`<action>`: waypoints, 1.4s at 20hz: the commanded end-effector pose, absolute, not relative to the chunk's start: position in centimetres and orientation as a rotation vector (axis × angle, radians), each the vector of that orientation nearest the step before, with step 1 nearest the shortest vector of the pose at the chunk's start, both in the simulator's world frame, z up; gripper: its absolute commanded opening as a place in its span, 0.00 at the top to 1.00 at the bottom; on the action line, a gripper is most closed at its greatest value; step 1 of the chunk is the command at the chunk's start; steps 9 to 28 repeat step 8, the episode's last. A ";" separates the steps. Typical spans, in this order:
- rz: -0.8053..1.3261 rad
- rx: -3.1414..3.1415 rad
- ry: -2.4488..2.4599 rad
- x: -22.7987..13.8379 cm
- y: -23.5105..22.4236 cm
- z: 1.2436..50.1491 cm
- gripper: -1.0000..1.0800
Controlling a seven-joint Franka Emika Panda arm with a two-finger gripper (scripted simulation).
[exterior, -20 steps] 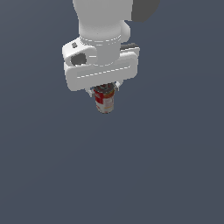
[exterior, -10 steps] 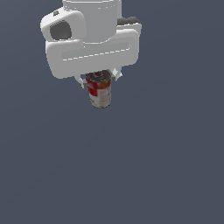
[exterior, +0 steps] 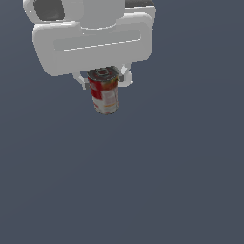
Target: Pick up the object and move it to a goal position.
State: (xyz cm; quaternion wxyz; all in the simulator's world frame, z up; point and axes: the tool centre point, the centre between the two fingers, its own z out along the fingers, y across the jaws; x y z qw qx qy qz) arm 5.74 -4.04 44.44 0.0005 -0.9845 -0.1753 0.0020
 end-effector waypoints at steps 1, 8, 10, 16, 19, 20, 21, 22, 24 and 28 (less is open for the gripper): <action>0.000 -3.093 -0.551 5.9 -4.1 45.1 1.00; 0.000 -3.093 -0.551 6.1 -4.2 45.4 1.00; 0.000 -3.093 -0.551 6.1 -4.2 45.4 1.00; 0.000 -3.093 -0.551 6.1 -4.2 45.4 1.00; 0.000 -3.093 -0.551 6.1 -4.2 45.4 1.00; 0.000 -3.093 -0.551 6.1 -4.2 45.4 1.00; 0.000 -3.093 -0.551 6.1 -4.2 45.4 1.00; 0.000 -3.093 -0.551 6.1 -4.2 45.4 1.00; 0.000 -3.093 -0.551 6.1 -4.2 45.4 1.00; 0.000 -3.093 -0.551 6.1 -4.2 45.4 1.00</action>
